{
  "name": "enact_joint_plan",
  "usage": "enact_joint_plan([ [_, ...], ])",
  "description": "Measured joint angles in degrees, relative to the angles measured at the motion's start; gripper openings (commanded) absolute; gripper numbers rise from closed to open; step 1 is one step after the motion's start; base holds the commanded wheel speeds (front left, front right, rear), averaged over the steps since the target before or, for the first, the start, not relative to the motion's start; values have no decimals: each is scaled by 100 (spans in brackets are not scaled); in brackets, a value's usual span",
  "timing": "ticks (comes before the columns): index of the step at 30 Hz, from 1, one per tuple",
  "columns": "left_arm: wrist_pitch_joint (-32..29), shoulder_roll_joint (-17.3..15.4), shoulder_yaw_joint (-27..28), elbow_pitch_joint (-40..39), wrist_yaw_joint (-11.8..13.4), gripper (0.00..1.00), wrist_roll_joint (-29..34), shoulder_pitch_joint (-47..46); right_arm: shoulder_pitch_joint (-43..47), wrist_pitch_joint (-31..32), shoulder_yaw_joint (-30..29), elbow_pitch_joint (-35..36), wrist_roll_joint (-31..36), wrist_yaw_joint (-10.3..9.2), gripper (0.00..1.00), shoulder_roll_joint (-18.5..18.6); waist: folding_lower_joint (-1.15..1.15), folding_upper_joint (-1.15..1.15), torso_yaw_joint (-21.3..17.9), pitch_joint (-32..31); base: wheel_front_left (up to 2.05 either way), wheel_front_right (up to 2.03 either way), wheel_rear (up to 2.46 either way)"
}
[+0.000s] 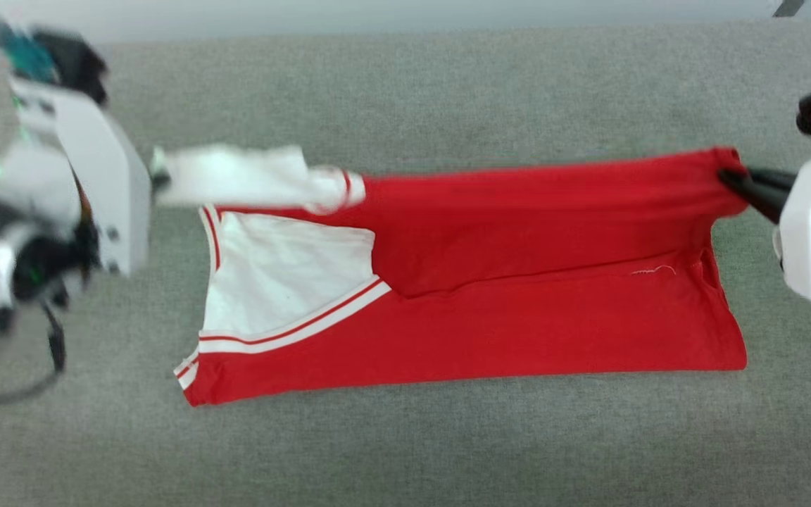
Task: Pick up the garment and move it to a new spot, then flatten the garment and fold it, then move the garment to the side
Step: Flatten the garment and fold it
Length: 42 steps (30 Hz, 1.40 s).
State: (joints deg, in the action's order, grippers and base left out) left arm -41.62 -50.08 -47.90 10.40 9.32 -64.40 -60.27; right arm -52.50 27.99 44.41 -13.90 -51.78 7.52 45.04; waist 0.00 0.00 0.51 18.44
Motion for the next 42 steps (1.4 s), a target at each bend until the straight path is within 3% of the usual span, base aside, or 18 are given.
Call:
enact_joint_plan([
  [5,58,-336,-60,-991,599,0,-205,892,625,0,-159,55,-59,0,0,140,0,0,25,-61,0,0,0],
  [9,133,-355,-172,-1250,781,0,-365,1378,1063,1,-231,-27,-74,0,0,97,0,0,27,-59,0,0,0],
  [14,216,-92,-326,-964,698,0,-438,1605,1308,73,-240,-234,-67,0,0,-196,0,0,8,-59,0,0,0],
  [21,172,437,-535,-30,339,0,-513,1594,1285,230,-103,-533,0,-1,0,-568,0,0,-36,-106,0,0,0],
  [22,174,504,-530,90,281,24,-525,1585,1273,255,-90,-569,-1,-1,0,-601,0,0,-38,-118,0,0,0],
  [24,200,598,-541,292,220,54,-523,1550,1206,332,-27,-613,1,-1,29,-642,0,0,-45,-150,0,0,0],
  [25,229,634,-542,366,216,84,-516,1527,1189,332,-24,-621,0,-1,37,-661,0,0,-49,-170,0,0,0],
  [26,244,668,-541,426,196,100,-513,1512,1189,342,-20,-634,-3,-1,49,-682,0,0,-51,-192,0,0,0],
  [27,285,698,-539,466,192,100,-512,1505,1189,387,-12,-641,-8,-1,87,-687,0,0,-51,-218,0,0,0],
  [28,309,714,-539,490,177,100,-504,1501,1189,423,-7,-642,-13,-1,100,-678,0,0,-50,-249,0,0,0],
  [37,634,567,-443,223,231,100,-469,1662,1248,637,-263,-560,-219,-1,100,-595,0,0,-24,-627,0,0,0],
  [42,1315,425,-285,-221,332,100,-377,2022,1505,680,-652,-637,-303,-1,100,-609,0,0,5,-875,0,0,0],
])
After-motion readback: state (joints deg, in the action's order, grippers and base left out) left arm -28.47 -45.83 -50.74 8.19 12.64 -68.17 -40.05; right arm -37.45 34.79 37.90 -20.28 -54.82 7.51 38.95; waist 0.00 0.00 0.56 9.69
